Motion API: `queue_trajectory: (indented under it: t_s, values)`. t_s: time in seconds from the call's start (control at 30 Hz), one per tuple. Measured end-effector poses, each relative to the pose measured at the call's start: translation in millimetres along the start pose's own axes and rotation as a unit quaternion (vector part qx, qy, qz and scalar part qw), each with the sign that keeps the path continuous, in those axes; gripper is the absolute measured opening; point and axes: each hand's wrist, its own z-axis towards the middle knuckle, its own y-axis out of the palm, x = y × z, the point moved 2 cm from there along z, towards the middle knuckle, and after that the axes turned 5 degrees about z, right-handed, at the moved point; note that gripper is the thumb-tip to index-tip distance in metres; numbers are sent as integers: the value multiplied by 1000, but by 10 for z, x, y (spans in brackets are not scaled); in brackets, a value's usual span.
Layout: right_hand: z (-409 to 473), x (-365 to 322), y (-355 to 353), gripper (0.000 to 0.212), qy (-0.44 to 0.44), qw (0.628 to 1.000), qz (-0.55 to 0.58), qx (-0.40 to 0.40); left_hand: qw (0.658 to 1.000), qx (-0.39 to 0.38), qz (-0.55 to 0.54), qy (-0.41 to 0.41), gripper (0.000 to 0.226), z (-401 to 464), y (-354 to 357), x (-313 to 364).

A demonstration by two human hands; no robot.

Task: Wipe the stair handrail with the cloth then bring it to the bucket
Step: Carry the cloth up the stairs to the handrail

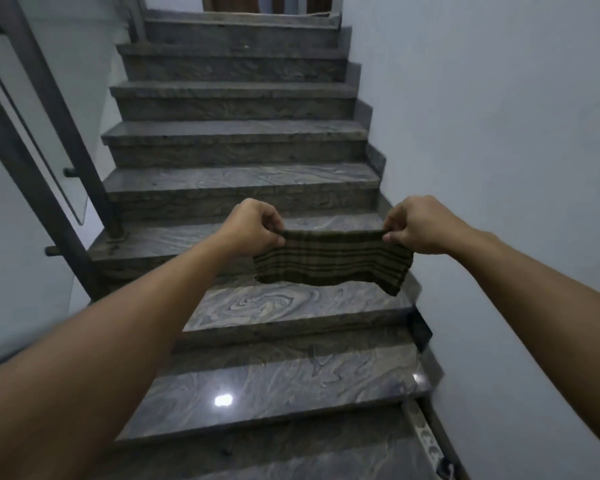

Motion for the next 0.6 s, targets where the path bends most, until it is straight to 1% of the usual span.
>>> queue_trajectory:
  t_s: [0.17,0.3,0.43,0.6]
  values:
    - [877,-188,-448,16,-52,999,-2,-11,999,23,-14,-45,15,505,-566,70]
    - [1496,-525,-707,13,-78,996,34,-14,996,56,-30,-69,11,771,-1134,26]
    - [2119,-964,-883,10,-108,993,32,-24,994,76,-25,-80,12,1095,-1698,-182]
    - [2967,-1613,-1098,14,-120,992,26,-16,989,127,15,-72,13,1623,-2498,-540]
